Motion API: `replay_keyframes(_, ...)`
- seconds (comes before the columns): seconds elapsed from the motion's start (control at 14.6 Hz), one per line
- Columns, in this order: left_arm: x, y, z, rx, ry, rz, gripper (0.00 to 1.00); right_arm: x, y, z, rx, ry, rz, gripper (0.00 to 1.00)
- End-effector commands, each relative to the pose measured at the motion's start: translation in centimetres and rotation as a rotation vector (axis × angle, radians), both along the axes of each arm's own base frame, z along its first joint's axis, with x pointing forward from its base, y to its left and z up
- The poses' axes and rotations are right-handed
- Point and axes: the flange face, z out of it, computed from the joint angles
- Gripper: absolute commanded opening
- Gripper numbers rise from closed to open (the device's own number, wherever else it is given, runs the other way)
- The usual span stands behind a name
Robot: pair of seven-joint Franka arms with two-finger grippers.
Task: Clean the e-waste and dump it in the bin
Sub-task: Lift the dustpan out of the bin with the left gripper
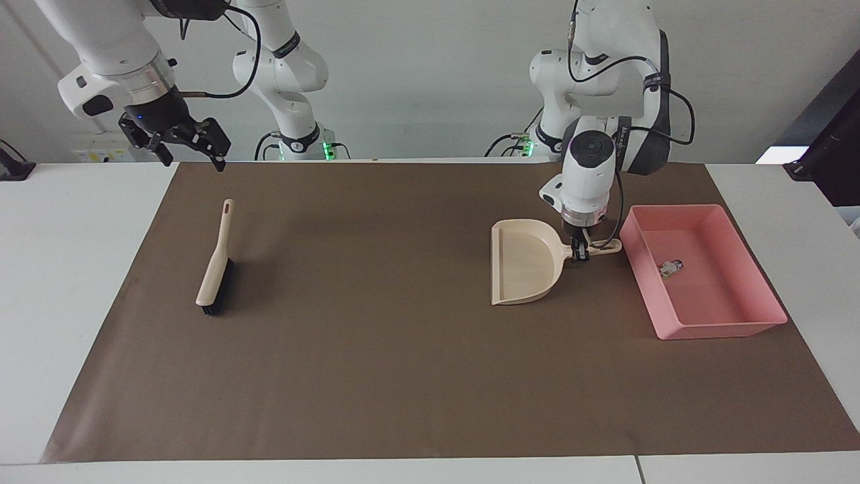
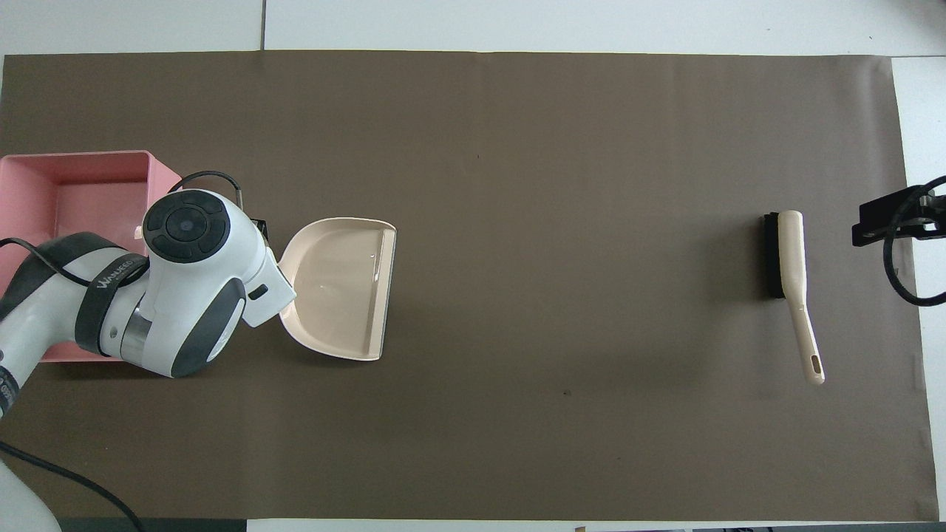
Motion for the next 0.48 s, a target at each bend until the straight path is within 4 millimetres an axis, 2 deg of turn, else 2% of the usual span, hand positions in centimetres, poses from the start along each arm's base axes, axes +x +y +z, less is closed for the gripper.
replay_keyframes(0.0, -1.2, -0.4, -0.3, -0.016, -0.006, 0.002, 0.01, -0.3, -0.2, -0.1, 0.006, 0.003, 0.017, 1.0)
replay_keyframes(0.14, -1.7, -1.5, -0.2, -0.015, -0.005, -0.027, 0.07, -0.3, -0.2, -0.1, 0.006, 0.003, 0.017, 1.0)
replay_keyframes(0.21, -1.8, -1.6, -0.3, -0.013, -0.003, -0.024, 0.15, -0.3, -0.2, -0.1, 0.006, 0.003, 0.017, 1.0)
replay_keyframes(0.27, -1.7, -1.6, -0.1, -0.013, -0.005, -0.019, 0.39, -0.3, -0.2, -0.1, 0.006, 0.003, 0.017, 1.0)
replay_keyframes(0.41, -1.4, -1.5, 0.6, -0.016, -0.016, -0.007, 0.59, -0.3, -0.2, -0.1, 0.006, 0.003, 0.017, 1.0)
